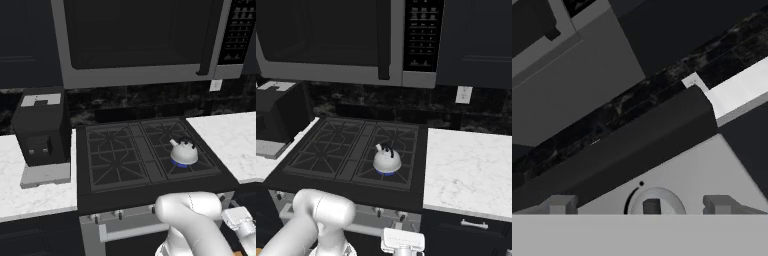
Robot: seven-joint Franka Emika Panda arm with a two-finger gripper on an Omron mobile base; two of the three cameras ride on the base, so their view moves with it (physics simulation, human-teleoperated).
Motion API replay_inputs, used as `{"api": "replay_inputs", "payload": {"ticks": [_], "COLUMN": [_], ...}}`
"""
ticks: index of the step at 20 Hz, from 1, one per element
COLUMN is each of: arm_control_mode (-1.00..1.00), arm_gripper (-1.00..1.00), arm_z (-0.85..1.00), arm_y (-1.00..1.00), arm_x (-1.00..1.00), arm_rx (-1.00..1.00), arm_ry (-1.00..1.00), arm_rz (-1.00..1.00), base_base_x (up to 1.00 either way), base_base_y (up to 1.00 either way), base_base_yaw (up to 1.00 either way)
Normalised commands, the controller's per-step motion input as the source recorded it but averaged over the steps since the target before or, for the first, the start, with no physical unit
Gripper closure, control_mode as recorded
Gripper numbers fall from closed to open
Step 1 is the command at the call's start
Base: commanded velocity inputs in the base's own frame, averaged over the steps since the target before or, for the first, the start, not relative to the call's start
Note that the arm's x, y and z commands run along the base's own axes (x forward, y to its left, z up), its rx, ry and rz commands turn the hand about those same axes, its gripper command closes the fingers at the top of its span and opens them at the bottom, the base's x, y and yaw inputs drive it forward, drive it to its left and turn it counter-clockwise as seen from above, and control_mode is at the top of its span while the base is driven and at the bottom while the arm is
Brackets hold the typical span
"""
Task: Turn off the front right burner of the stove.
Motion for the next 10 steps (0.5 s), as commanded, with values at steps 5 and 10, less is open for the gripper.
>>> {"api": "replay_inputs", "payload": {"ticks": [5,10], "arm_control_mode": [-1.0,-1.0], "arm_gripper": [-1.0,-1.0], "arm_z": [-0.23,-0.15], "arm_y": [0.0,0.0], "arm_x": [0.21,0.35], "arm_rx": [0.0,0.0], "arm_ry": [0.0,0.0], "arm_rz": [0.0,0.0], "base_base_x": [0.0,0.0], "base_base_y": [0.0,0.0], "base_base_yaw": [0.0,0.0]}}
